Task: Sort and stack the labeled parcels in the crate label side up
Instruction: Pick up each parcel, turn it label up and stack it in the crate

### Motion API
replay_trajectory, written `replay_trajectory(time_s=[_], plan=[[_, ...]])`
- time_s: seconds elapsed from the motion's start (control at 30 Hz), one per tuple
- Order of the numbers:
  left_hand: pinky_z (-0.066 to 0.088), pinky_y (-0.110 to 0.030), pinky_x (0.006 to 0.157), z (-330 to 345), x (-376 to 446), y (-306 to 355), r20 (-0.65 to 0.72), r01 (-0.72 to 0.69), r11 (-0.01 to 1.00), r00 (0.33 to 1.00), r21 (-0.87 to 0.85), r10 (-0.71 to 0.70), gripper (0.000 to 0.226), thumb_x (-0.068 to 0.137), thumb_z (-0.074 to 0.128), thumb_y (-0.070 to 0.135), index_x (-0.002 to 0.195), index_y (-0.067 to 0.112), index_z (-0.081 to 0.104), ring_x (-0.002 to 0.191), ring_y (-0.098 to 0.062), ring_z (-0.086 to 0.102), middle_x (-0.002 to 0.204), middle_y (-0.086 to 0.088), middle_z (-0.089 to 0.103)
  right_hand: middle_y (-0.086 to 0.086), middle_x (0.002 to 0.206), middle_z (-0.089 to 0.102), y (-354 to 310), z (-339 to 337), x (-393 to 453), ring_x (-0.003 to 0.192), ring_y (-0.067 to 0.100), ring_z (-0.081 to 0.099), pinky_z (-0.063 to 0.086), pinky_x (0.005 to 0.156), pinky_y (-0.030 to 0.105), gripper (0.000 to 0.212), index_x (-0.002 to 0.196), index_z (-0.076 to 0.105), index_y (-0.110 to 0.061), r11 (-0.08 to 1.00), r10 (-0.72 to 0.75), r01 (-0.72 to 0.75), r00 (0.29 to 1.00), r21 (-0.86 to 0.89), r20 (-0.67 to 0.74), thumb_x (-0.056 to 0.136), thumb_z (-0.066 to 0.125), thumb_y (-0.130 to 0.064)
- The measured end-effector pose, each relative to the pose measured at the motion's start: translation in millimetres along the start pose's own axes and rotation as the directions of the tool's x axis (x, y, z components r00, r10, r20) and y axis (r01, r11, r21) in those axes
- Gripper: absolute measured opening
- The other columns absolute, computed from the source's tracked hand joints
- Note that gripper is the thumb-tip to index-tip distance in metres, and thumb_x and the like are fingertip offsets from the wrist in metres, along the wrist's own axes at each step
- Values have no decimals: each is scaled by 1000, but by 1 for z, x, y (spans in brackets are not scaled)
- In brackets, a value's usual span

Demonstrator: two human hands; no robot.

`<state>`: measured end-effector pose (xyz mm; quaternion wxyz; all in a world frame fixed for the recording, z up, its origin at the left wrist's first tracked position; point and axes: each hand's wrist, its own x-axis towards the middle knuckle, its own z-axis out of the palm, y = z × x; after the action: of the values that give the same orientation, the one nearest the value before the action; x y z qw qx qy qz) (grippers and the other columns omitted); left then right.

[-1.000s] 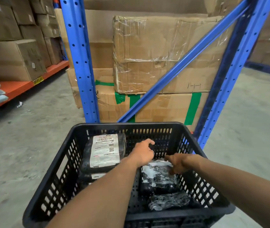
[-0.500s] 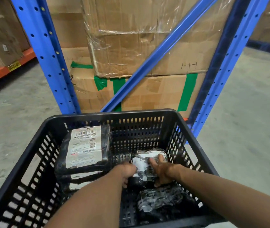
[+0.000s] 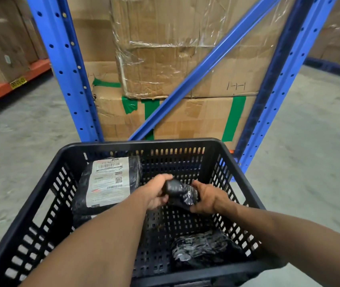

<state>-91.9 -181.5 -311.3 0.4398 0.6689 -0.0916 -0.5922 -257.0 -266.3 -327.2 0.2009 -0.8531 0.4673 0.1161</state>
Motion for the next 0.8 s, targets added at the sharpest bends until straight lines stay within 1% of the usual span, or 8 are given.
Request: replay_trajectory(time_s=[0.1,0.17,0.23,0.37,0.47,0.6,0.73,0.8], plan=[[52,-34,68,0,-13,11,15,-12,991,1000,-136,14,45,92,49,54,111,13,51,86,-25,60,97,-9,59,1,112,73,-4,-15,-9,88,22,72,60,73,34,66,127,53,-31,930,37,-46,999,364,32,69,79,-48],[49,-46,92,2,-17,8,-34,19,1000,999,-4,-20,56,94,39,58,132,18,47,113,-31,56,121,-13,58,9,100,73,-5,-23,-19,62,25,73,54,44,28,60,124,55,-23,818,22,-97,990,567,138,71,79,-39],[38,-54,106,7,-21,1,-105,94,986,991,136,-80,65,96,32,57,147,16,36,134,-37,44,147,-15,45,12,92,71,-6,-30,-30,55,28,73,44,34,23,60,121,56,-20,784,1,-109,985,611,174,70,76,-44],[23,-63,116,17,-21,-9,-193,129,972,977,196,-90,64,99,26,43,157,20,12,145,-44,26,163,-15,19,17,103,74,-4,-33,-41,64,35,77,41,34,23,69,124,51,-12,732,-34,-137,971,668,236,73,70,-55],[33,-45,117,18,-22,-11,-126,42,953,992,299,-4,57,100,32,29,152,6,32,143,-36,36,157,-16,35,22,116,74,2,-34,-44,79,42,78,47,37,24,67,125,48,-15,675,-41,-213,945,706,324,76,71,-55],[43,-49,106,7,-16,-17,-156,80,957,987,278,-37,48,97,45,25,141,7,42,128,-38,49,144,-17,48,15,109,77,6,-35,-38,101,44,74,54,44,27,64,129,48,-14,655,-26,-274,923,704,383,81,69,-51],[43,-47,107,5,-9,-20,-177,29,954,984,300,26,52,92,45,14,143,12,37,126,-34,51,141,-15,48,13,130,61,6,-19,-20,108,30,68,64,74,43,62,135,49,-10,648,119,-315,941,693,317,88,67,-47],[39,-50,112,5,-1,-22,-188,27,943,981,331,38,54,89,41,12,143,11,36,131,-35,48,144,-17,45,12,123,58,6,-5,-10,112,31,62,62,84,47,54,130,52,-6,662,151,-343,932,667,330,94,62,-45]])
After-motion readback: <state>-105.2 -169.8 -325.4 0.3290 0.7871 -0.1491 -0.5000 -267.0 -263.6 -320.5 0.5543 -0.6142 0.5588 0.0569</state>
